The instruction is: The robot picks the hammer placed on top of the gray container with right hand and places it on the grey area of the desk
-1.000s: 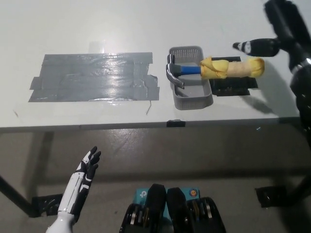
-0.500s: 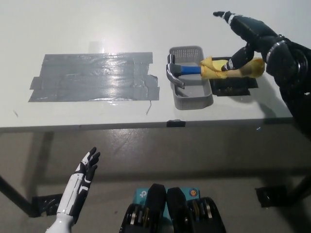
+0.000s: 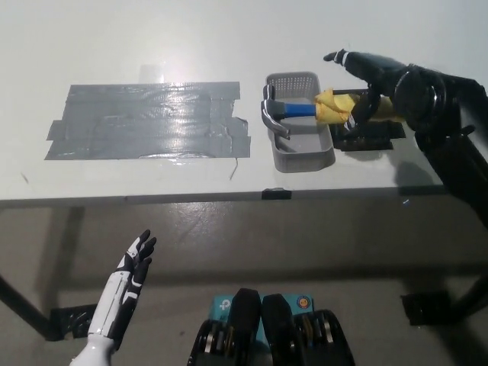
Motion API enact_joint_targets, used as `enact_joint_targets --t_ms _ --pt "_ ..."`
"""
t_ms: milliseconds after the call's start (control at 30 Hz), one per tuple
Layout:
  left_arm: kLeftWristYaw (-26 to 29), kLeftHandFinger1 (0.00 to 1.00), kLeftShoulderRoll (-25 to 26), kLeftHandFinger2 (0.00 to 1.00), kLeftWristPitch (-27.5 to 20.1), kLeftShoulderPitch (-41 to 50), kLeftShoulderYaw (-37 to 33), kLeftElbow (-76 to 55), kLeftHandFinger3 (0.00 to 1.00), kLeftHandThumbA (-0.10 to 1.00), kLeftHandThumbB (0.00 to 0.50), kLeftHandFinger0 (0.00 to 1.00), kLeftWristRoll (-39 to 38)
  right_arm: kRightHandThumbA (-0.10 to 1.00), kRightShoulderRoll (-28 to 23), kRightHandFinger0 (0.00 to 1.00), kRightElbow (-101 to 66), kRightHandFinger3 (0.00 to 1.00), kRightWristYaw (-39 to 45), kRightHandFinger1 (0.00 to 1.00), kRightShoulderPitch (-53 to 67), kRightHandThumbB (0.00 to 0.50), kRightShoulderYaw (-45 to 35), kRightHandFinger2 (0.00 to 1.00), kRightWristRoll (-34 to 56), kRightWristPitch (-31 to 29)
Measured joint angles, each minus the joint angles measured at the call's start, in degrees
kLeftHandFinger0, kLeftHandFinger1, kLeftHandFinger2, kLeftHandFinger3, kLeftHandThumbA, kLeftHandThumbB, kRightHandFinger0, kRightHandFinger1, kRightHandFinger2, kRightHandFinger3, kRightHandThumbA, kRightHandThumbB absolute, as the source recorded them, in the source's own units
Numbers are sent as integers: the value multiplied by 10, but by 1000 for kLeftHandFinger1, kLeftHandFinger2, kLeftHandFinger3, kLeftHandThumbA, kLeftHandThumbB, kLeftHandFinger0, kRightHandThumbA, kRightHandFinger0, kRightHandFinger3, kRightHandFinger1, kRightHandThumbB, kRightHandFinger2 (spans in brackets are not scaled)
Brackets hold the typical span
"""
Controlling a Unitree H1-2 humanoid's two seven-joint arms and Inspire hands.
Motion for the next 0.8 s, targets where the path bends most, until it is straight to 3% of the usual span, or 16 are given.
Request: enact_joint_targets --t_ms 667,800 --pt "0 1000 0 1000 1 -1 2 -3 1000 1000 105 1000 3 1000 38 1000 143 1000 -5 1000 -56 476 9 1000 0 -12" --pt "0 1000 0 1000 1 -1 2 -3 1000 1000 107 1000 3 1000 40 1000 155 1000 -7 1000 -56 454 10 1000 0 -14"
